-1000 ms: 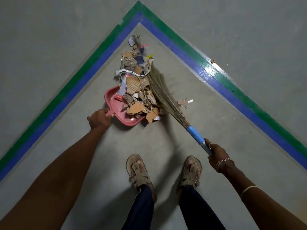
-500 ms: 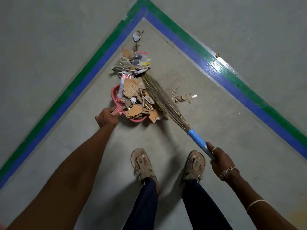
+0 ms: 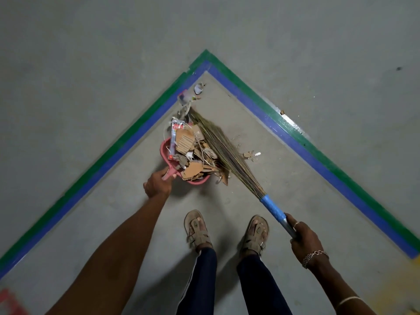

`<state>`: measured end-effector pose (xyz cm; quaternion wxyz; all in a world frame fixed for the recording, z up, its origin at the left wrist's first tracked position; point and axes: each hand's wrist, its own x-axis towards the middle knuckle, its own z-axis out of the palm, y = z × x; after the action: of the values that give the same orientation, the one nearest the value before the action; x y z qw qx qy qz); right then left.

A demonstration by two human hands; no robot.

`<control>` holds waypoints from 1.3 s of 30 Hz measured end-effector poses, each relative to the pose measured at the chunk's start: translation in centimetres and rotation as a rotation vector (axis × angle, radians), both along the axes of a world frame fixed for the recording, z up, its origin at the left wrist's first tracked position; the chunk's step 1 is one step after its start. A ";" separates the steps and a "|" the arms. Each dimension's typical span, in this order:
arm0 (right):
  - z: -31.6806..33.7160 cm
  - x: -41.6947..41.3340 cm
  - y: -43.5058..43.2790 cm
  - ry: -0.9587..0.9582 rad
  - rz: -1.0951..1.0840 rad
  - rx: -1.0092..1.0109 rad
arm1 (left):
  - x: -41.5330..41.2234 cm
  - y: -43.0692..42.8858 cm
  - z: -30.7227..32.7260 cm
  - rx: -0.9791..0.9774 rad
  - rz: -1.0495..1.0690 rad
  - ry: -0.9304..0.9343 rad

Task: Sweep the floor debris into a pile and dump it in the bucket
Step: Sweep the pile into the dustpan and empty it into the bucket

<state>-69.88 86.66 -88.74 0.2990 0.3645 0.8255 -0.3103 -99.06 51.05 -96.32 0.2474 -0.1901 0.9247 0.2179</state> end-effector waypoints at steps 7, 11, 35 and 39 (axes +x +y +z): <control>10.0 -0.3 -0.5 0.006 -0.032 0.046 | 3.4 1.8 10.7 0.026 0.116 0.000; 15.0 0.8 -0.4 0.027 -0.073 0.046 | 4.8 2.2 16.8 0.041 0.174 0.016; 32.3 3.8 1.5 0.284 0.197 0.106 | 16.3 -1.0 37.9 0.124 0.394 0.128; 33.6 2.8 1.4 0.363 0.314 0.103 | 18.1 -2.8 40.0 0.111 0.457 0.158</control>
<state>-67.12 88.05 -55.16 0.1716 0.1846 0.9269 -0.2780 -80.93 48.23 -56.28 0.1289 -0.3629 0.8607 0.3328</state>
